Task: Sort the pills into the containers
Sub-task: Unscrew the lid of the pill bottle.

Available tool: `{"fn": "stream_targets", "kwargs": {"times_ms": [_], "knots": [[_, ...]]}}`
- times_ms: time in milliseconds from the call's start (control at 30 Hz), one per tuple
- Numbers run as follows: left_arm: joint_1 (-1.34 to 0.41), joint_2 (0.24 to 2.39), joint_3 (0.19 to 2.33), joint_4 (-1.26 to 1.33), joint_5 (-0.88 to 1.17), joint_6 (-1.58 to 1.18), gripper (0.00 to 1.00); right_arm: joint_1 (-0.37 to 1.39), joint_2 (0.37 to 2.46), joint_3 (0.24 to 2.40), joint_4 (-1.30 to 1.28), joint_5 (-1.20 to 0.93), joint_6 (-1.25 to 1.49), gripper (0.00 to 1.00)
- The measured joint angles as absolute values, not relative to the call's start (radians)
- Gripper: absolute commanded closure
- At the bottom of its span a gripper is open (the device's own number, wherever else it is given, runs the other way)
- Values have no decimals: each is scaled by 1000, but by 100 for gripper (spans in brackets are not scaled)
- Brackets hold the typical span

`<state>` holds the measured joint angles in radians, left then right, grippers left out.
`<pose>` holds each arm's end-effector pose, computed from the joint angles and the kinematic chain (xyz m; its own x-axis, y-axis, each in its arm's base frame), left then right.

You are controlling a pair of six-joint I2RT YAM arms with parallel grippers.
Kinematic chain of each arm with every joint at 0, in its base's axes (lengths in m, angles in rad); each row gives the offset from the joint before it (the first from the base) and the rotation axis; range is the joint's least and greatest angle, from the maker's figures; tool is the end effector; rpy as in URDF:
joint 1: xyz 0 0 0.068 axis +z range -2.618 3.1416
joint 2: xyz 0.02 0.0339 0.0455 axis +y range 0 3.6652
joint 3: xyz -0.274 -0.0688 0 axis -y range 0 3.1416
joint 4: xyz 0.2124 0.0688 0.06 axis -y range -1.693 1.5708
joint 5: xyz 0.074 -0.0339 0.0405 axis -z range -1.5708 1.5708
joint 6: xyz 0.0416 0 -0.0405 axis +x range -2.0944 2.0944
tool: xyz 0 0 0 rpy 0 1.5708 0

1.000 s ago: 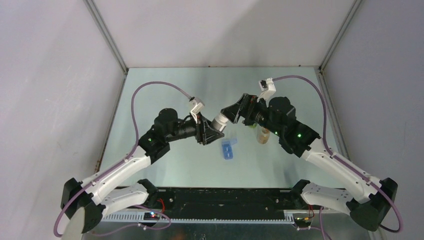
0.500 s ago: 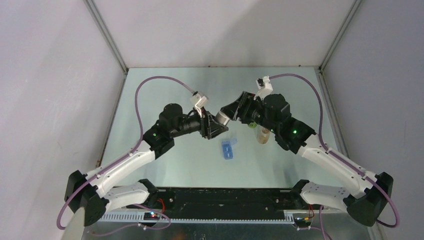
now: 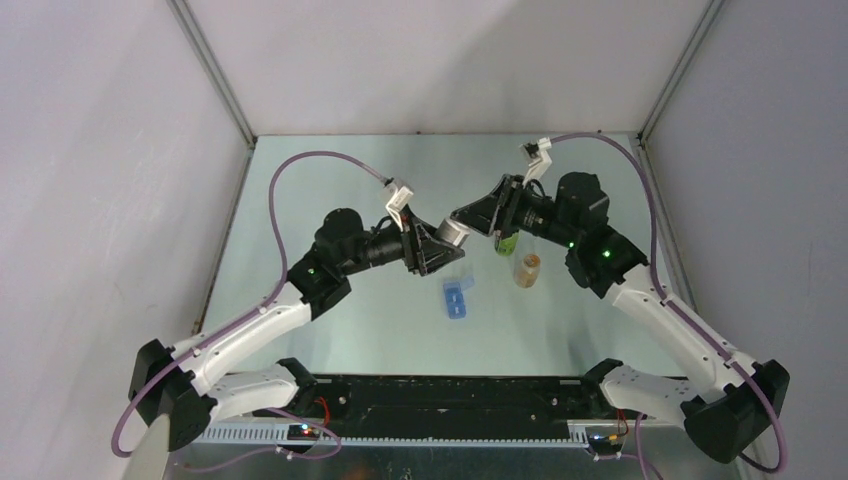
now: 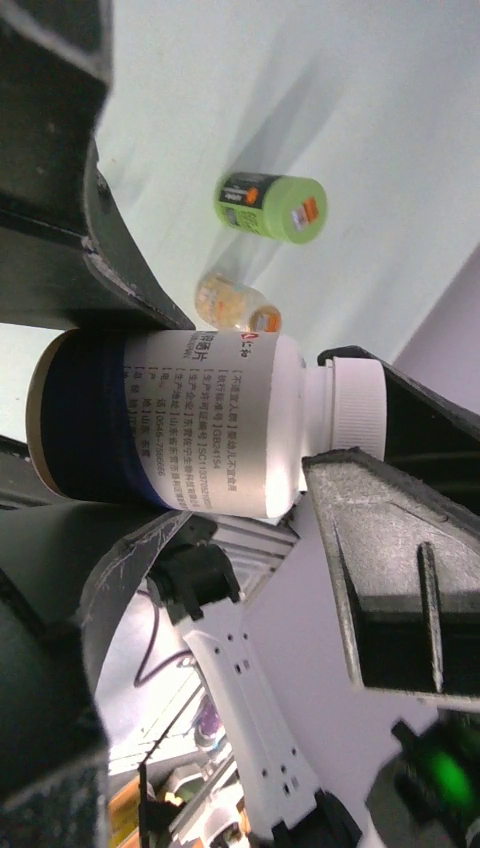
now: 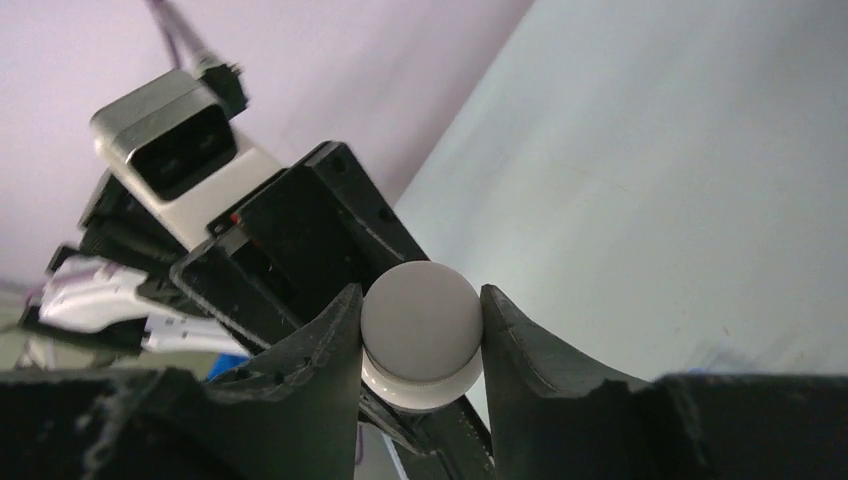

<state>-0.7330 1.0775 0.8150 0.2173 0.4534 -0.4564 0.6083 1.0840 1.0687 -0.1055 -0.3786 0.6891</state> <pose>0.1530 -0.1622 0.3526 -0.4386 -0.1383 -0.8880 0.8170 0.3502 -0.4580 0.1692 0.1366 0.3988 -0.6054 0.2984 -0.7379 -0.5794 0.4705 0.6656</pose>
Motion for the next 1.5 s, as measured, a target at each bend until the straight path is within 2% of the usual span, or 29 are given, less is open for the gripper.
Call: {"fn": "stream_targets", "kwargs": {"times_ms": [133, 333, 367, 400, 433, 500, 567, 733, 900, 967, 1200, 1300, 1367, 1500], "knots": [[-741, 1094, 833, 268, 491, -498, 100, 512, 1076, 1052, -7, -620, 616, 99], [-739, 1135, 851, 328, 645, -504, 100, 423, 1076, 1045, 66, -935, 458, 100], [-739, 1137, 852, 328, 662, -495, 100, 416, 1076, 1044, 67, -963, 442, 68], [-739, 1139, 855, 327, 673, -485, 100, 407, 1076, 1044, 68, -969, 426, 46], [-737, 1140, 855, 326, 677, -470, 100, 406, 1074, 1044, 68, -964, 421, 14], [-730, 1141, 860, 312, 665, -434, 100, 414, 1060, 1037, 61, -860, 429, 2], [-723, 1139, 861, 295, 653, -396, 100, 414, 1043, 1029, 57, -711, 451, 1], [-723, 1139, 877, 210, 574, -276, 100, 486, 1024, 1028, 20, -332, 554, 3], [-723, 1137, 882, 158, 511, -215, 100, 582, 1032, 1028, -38, -157, 680, 5], [-723, 1137, 882, 144, 489, -205, 100, 620, 1037, 1027, -60, -102, 717, 10], [-723, 1137, 889, 85, 440, -190, 100, 748, 1038, 981, -77, 43, 830, 41], [-723, 1137, 893, 75, 431, -191, 100, 755, 1039, 962, -65, 64, 870, 49], [-723, 1141, 893, 70, 429, -191, 100, 760, 1040, 955, -56, 70, 886, 60], [-723, 1141, 893, 64, 424, -194, 100, 761, 1039, 931, -15, 71, 899, 75]]}}
